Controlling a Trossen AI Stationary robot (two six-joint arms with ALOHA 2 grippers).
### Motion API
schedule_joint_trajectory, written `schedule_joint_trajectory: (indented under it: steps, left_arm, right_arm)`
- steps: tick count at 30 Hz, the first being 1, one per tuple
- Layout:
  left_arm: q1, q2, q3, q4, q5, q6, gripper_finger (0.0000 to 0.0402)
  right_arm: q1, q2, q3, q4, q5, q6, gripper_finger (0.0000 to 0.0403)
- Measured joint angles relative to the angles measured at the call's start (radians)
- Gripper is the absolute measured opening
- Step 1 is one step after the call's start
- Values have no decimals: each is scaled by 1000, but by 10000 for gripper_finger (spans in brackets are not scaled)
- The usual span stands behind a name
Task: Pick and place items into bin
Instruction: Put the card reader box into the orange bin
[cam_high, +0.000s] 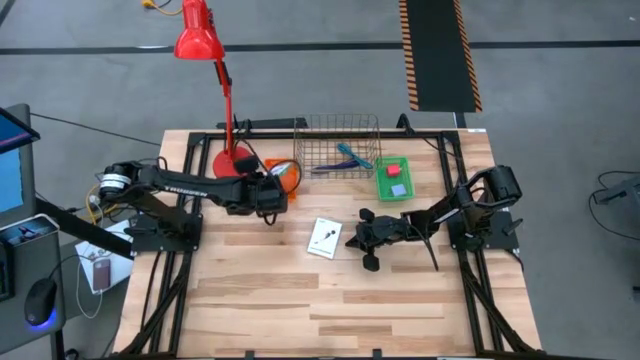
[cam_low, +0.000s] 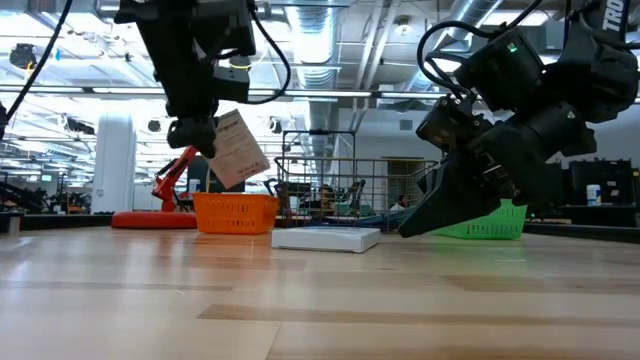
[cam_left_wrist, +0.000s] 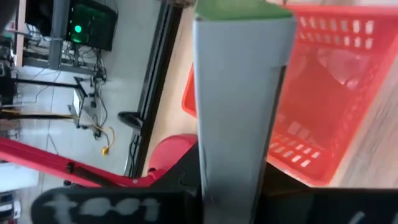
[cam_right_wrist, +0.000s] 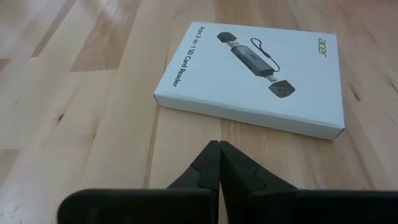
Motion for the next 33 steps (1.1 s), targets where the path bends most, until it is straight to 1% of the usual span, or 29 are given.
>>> schedule_joint_trajectory:
  steps: [6,15,19,33]
  left_arm:
    - [5,-1,1,35,7,14,33]
    - [5,-1,1,47,7,14,65]
    - [5,-1,1,48,23,13,67]
    - [5,-1,2,47,34,14,69]
  right_arm:
    - [0,0,0,0,0,1,0]
    - [0,0,0,0,0,9,0]
    - [0,0,0,0,0,9,0]
    - [0,0,0,0,0,9,0]
